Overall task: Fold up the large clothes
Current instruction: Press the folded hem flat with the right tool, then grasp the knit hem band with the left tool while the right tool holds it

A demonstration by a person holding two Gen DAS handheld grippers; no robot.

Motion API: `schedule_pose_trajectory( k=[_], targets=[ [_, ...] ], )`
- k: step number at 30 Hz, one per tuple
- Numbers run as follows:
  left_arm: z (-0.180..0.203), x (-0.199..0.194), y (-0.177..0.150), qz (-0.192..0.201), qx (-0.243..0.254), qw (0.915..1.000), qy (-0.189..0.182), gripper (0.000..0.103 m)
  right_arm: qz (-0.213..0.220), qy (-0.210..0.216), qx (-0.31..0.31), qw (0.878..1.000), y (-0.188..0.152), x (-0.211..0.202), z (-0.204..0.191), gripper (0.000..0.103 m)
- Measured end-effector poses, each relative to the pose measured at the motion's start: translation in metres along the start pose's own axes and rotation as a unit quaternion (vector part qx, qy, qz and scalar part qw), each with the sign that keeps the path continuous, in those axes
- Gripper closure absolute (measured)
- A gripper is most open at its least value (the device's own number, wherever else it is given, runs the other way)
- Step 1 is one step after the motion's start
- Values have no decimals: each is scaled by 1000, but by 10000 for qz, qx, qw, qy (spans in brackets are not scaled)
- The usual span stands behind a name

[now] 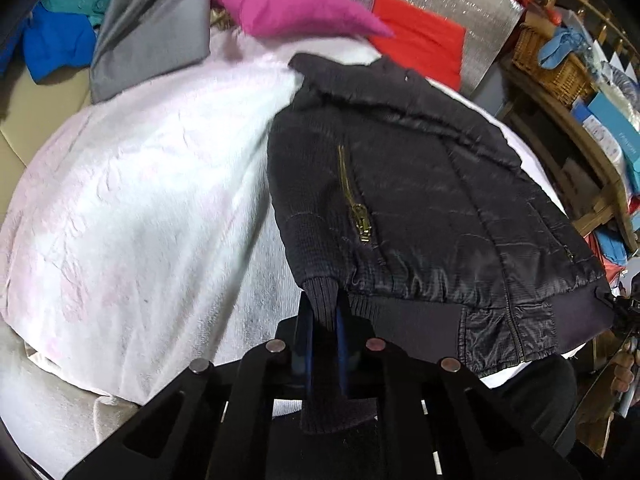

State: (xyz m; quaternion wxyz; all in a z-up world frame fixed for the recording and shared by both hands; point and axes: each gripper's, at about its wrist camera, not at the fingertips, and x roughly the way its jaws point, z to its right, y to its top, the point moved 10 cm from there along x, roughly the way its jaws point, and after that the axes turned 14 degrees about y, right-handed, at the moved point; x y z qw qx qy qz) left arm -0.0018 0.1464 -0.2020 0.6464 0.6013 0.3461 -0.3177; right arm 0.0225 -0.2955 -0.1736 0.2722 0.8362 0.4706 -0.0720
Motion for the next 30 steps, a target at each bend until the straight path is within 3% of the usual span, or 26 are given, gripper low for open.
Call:
schedule_pose_trajectory(
  k=[8,16,22,26,28,30],
  targets=[
    [-11,10,-23,-196,-48,9998,61,94,-32,-6,465,9989,-27,-2,35,95],
    [-5,13,-18,-181,-3,9998,126,94,-79,-33,317,9995,-20,2,32,95],
    [-5,38,-25,-472,19,9986,217,93,-141,-199,485,9985,-26,7,52,94],
    [-6,47,-26,-574,24,9980,281,88,-127,-172,797,9966,-30,11,68,87],
    [-7,50,-28,-613,-79,9979,210,85,-64,-216,892,9958,-29,11,75,74],
    [-6,51,-27,-593,-100,9980,180,84,-15,-177,907,9957,-28,11,76,72]
  ],
)
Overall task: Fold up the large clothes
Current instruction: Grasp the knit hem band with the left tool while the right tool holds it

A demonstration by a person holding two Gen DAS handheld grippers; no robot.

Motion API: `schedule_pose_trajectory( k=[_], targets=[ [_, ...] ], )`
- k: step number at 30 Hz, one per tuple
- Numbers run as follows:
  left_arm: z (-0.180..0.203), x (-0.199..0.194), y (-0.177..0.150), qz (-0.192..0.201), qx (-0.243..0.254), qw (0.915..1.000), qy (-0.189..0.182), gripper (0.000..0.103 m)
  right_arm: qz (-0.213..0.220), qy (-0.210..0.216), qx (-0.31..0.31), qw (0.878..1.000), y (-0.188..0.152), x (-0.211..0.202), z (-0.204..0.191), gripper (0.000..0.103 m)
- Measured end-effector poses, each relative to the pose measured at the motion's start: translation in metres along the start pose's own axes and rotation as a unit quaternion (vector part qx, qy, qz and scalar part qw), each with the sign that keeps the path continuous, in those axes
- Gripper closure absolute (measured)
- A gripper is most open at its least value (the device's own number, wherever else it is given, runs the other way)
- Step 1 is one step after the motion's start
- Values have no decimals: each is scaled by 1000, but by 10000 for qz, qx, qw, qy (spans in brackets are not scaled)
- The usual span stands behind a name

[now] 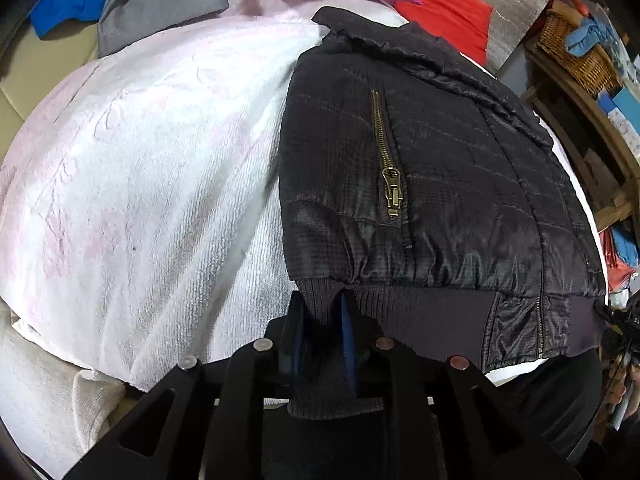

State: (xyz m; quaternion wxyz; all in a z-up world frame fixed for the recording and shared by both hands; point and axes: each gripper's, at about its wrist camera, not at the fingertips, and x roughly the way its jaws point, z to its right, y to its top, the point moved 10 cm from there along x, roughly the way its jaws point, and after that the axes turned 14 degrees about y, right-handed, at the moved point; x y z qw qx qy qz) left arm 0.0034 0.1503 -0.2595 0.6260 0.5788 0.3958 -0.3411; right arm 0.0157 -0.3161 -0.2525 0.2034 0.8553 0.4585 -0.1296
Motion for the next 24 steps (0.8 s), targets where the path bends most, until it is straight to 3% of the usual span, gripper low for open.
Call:
schedule_pose_trajectory(
  k=[2,6,9,11,12,15,19,24],
  targets=[
    [-2,0,-3,7,22,10000,8,81,-16,5,-26,10000,1,2,0,72],
    [-1,3,-7,-47,-16,10000,-21,50,-45,-65,-72,9999,2,6,7,55],
    [2,4,-9,-84,110,9999,28,47,-63,-34,-97,9999,3,10,7,54],
    [3,3,-9,-67,162,9998,111,47,-82,-43,-189,9998,2,11,5,62],
    [4,4,-8,-41,203,9996,191,48,-133,-16,-209,9997,1,13,4,78],
    [12,3,-8,19,337,9991,270,74,-171,-92,-284,9994,-2,13,2,87],
    [16,-1,-7,140,476,9975,496,84,-204,-151,-400,9989,-1,9,-6,92],
    [17,-8,-5,261,411,9979,432,91,-242,48,-562,9981,4,2,-32,94]
  ],
)
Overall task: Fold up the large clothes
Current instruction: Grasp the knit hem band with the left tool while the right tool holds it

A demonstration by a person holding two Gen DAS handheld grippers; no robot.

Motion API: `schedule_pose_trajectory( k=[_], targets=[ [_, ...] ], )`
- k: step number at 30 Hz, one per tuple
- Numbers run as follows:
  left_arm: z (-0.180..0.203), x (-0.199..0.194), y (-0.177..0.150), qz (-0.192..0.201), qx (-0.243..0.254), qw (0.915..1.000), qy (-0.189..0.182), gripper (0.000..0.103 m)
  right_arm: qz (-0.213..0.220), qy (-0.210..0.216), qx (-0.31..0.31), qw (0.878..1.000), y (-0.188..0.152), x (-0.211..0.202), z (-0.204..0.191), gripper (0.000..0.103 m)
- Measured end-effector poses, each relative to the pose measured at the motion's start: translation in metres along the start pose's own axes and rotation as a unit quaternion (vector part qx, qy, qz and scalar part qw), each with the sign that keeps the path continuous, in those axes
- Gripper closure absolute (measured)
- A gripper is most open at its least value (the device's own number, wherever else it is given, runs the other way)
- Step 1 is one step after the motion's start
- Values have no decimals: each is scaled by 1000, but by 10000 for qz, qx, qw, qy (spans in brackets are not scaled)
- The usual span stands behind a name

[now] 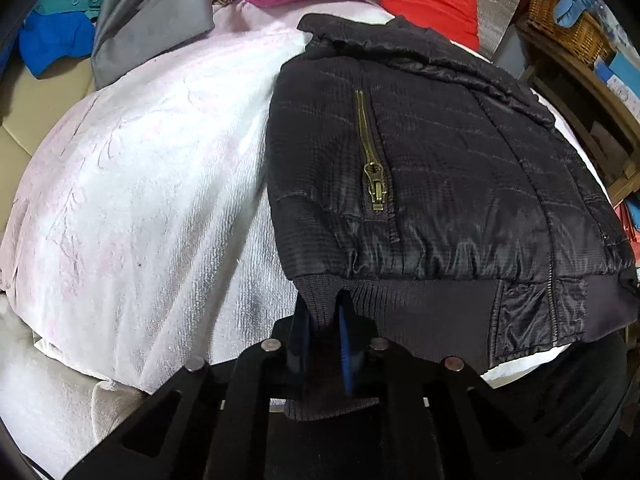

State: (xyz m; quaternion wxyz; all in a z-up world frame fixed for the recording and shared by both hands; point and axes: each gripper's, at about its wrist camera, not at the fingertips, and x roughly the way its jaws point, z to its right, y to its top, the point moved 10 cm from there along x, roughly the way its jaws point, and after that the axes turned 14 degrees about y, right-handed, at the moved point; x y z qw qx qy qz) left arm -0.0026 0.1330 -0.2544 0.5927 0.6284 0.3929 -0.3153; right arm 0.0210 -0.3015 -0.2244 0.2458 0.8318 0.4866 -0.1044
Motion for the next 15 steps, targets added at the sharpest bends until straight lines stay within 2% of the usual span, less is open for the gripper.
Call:
schedule_pose_trajectory(
  k=[4,9,15],
  targets=[
    [-1,-10,1,153,17,9999,-7,93,7,200,-217,9996,5,-1,-28,94],
    [-5,-29,2,336,-45,9994,-76,94,16,367,-243,9990,4,-1,-41,94],
    [-22,-51,7,478,-257,9977,-407,94,110,695,-123,9974,-1,-15,-48,94]
  ],
)
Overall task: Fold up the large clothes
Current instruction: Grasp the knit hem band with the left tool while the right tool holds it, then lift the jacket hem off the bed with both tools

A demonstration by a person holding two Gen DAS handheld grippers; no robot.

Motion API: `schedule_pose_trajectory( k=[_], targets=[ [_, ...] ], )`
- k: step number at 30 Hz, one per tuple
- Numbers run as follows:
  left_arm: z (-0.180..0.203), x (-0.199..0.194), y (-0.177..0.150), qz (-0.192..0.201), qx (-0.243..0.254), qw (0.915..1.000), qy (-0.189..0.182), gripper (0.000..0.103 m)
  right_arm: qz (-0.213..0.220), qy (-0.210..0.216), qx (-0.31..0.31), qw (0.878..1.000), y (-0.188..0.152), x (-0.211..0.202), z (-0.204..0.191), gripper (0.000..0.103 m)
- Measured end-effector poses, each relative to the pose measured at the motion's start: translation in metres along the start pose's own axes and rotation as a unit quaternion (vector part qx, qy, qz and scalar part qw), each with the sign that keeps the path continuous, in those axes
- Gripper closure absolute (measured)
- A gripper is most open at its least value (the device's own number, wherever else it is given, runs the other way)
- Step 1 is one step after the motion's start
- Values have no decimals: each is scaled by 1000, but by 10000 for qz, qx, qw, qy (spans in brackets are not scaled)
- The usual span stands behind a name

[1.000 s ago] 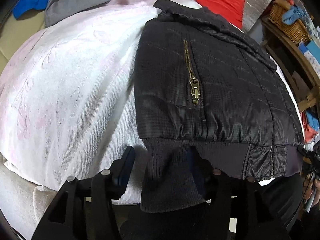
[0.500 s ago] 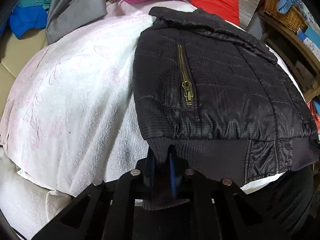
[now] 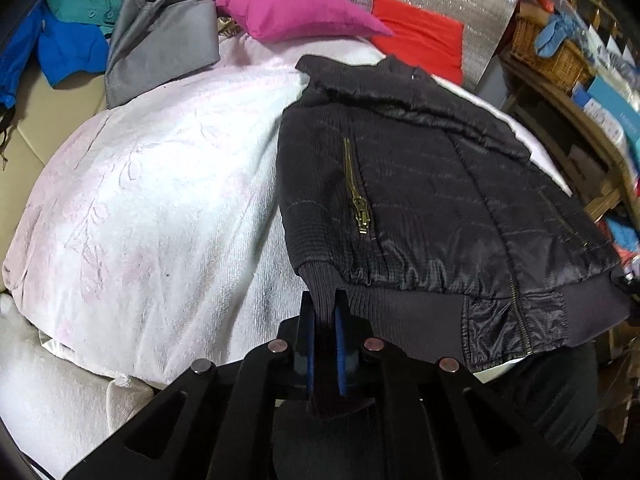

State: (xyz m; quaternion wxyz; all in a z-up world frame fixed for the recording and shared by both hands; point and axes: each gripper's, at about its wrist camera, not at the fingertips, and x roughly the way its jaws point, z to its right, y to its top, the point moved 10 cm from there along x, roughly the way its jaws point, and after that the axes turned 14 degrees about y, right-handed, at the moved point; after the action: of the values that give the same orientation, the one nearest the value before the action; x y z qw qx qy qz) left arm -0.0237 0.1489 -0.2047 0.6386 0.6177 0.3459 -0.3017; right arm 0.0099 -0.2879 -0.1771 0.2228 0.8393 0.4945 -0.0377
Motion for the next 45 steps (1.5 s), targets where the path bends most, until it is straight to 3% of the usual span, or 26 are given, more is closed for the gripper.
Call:
schedule_pose_trajectory(
  k=[11,20,26,35,45],
  targets=[
    [-16,-60,24,476,-261,9974,-467,95,415,638,-152,9970,11,-44,-41,95],
    [-22,-99,41,782,-569,9924,-762,95,651,924,-296,9932,11,-69,-66,95],
    [-24,-93,47,716,-741,9905,-905,95,781,947,-120,9924,16,-77,-53,95],
    [-18,-101,75,950,-826,9880,-896,95,869,991,-303,9908,41,-75,-69,95],
    [-7,-93,80,1004,-542,9927,-404,95,929,940,-204,9910,52,-66,-64,95]
  ],
)
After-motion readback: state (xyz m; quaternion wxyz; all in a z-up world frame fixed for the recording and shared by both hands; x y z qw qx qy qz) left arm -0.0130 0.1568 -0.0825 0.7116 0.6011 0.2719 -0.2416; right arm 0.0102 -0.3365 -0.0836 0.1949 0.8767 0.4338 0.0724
